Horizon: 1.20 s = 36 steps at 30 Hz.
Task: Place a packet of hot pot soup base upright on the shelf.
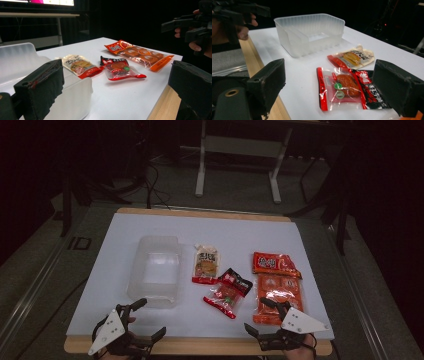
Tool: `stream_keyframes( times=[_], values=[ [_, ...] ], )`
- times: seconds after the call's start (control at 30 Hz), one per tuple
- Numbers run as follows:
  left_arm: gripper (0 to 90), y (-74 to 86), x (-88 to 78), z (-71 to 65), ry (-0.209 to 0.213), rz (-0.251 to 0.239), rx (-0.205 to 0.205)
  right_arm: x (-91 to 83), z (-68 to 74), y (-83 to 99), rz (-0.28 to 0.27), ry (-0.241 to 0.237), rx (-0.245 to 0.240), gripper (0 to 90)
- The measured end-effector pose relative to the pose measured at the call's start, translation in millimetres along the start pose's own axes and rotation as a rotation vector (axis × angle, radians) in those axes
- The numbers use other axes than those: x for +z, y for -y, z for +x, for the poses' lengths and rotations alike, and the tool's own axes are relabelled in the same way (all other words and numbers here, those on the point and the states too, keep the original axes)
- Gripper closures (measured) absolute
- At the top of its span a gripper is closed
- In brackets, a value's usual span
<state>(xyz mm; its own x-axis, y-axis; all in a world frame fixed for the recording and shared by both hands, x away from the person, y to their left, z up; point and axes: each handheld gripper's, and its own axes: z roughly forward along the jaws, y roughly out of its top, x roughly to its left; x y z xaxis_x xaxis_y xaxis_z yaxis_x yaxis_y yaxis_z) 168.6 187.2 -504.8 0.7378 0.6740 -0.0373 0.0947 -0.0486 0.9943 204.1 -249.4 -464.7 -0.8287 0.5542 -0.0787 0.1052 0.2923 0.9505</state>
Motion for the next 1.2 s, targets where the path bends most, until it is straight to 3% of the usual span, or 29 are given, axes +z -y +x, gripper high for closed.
stream_keyframes(
  times=[0.13,0.23,0.37,0.5,0.63,0.73,0.87,0.97,1.07,1.2],
  values=[
    [0.7,0.5,1.1,-0.7,0.006,0.015,0.001,2.6,-0.3,1.6,0.044,0.004,-0.003,13.8],
    [0.7,0.7,2.0,-1.2,0.01,0.013,0.005,2.1,-2.2,0.9,0.05,-0.012,0.013,15.0],
    [0.7,0.5,1.9,-1.7,0.013,0.012,0.006,0.6,-3.8,-1.9,0.05,-0.012,-0.003,14.4],
    [0.7,0.2,1.7,-1.9,0.011,0.01,0.008,-0.7,-1.5,-5.5,0.019,-0.048,-0.011,12.5],
    [0.7,0.1,1.7,-1.8,0.013,0.007,0.007,-1.4,4.0,-13.6,0.061,-0.108,0.042,11.3],
    [0.7,0.1,1.8,-1.9,0.011,0.01,0.012,-3.1,10.1,-20.0,0.076,-0.133,0.022,10.5],
    [0.7,0.2,1.8,-2.2,0.01,0.012,0.015,-9.9,13.9,-32.4,0.022,-0.15,0.012,10.3],
    [0.7,0.4,2.5,-2.3,0.01,0.011,0.015,-14.3,12.6,-40.0,0.013,-0.137,-0.011,10.3],
    [0.7,0.6,2.7,-2.4,0.012,0.011,0.016,-19.1,7.2,-47.0,-0.003,-0.117,-0.031,10.3],
    [0.7,1.4,3.8,-2.0,0.01,0.021,0.019,-23.0,-3.6,-54.7,-0.026,-0.102,-0.023,10.2]
  ],
)
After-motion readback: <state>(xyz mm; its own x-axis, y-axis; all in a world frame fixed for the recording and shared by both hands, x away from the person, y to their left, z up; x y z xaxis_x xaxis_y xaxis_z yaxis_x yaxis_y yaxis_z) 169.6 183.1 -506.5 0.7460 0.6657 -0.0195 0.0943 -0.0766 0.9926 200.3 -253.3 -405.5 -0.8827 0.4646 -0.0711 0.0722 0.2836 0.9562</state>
